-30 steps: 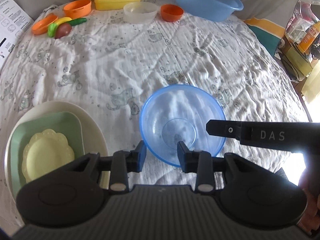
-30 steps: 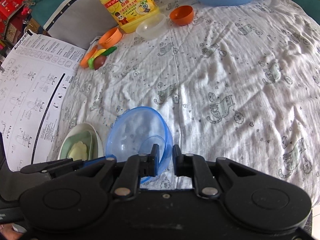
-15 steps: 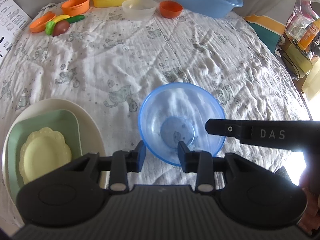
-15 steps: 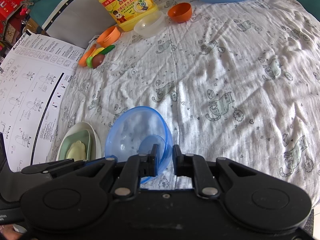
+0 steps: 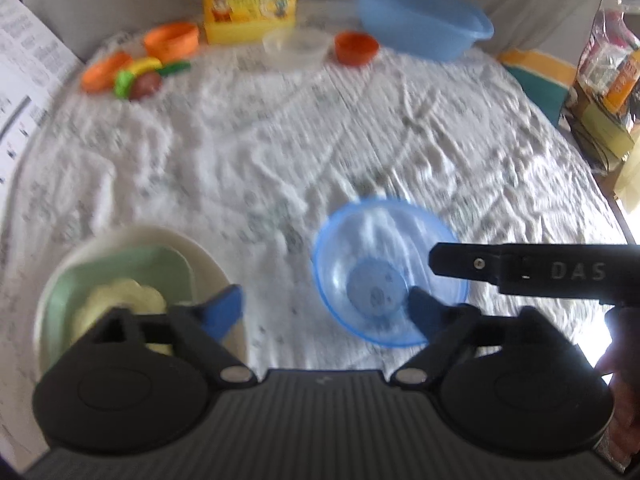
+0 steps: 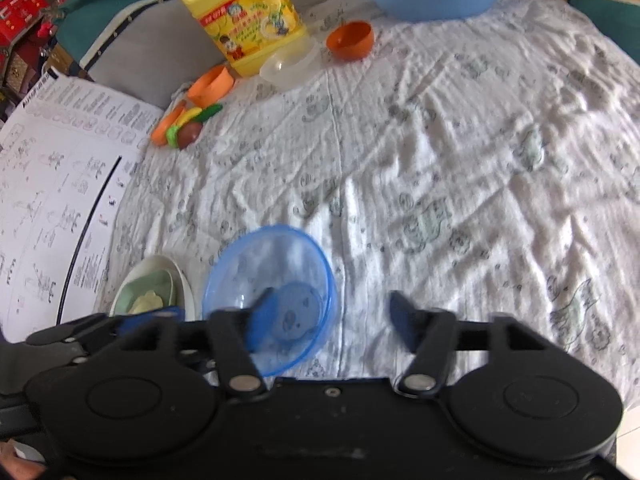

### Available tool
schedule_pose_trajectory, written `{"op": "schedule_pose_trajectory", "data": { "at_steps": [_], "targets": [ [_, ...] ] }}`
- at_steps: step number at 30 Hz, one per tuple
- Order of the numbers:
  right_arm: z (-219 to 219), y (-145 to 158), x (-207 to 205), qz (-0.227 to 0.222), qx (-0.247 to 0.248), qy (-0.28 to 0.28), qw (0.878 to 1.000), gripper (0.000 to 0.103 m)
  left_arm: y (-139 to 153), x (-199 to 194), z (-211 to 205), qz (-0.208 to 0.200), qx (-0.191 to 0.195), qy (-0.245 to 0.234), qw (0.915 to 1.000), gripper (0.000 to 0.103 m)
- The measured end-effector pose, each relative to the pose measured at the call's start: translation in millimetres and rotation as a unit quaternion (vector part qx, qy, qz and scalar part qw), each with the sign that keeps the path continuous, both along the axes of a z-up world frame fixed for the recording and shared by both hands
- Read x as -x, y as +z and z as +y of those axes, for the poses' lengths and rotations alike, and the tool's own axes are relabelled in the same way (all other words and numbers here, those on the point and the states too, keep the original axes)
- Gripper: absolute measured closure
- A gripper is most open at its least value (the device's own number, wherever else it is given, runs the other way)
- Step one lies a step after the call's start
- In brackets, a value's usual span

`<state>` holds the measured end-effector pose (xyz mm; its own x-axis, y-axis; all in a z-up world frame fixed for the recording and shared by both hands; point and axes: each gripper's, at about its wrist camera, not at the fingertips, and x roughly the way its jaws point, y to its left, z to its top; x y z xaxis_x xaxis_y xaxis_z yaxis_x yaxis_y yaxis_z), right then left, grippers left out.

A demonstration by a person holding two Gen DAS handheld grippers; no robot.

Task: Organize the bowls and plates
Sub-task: 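Open both tools to release the blue bowl onto the cloth, then move both tools over to the translucent white bowl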

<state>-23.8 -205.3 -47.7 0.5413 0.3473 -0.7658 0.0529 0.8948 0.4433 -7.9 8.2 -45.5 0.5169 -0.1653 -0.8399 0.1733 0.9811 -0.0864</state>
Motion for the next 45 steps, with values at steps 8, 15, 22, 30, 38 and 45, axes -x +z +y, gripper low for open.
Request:
{"op": "schedule_pose_trajectory", "data": {
  "at_steps": [8, 15, 22, 30, 38, 45],
  "targets": [
    [-16, 11, -4, -0.017, -0.011, -0.03, 0.999, 0.002, 16, -7, 27, -0.013, 0.024, 0.048, 0.9985, 0.0],
    [-17, 11, -7, -0.021, -0.003, -0.034, 0.999, 0.001, 16, -9, 28, -0.019, 0.019, 0.052, 0.9983, 0.0],
    [-19, 10, -12, -0.021, 0.0, -0.037, 0.999, 0.0, 15, -14, 27, -0.021, 0.014, 0.049, 0.9985, 0.0],
    [-23, 15, -28, -0.032, 0.007, -0.045, 0.998, 0.0, 22, -30, 34, -0.03, 0.009, 0.056, 0.9979, 0.0],
    [-28, 24, -59, -0.05, 0.016, -0.05, 0.997, 0.0, 39, -65, 44, -0.058, -0.005, 0.069, 0.9959, 0.0],
    [-29, 34, -110, -0.066, 0.028, -0.047, 0.996, 0.0, 49, -116, 40, -0.073, -0.008, 0.082, 0.994, 0.0]
  ]
}}
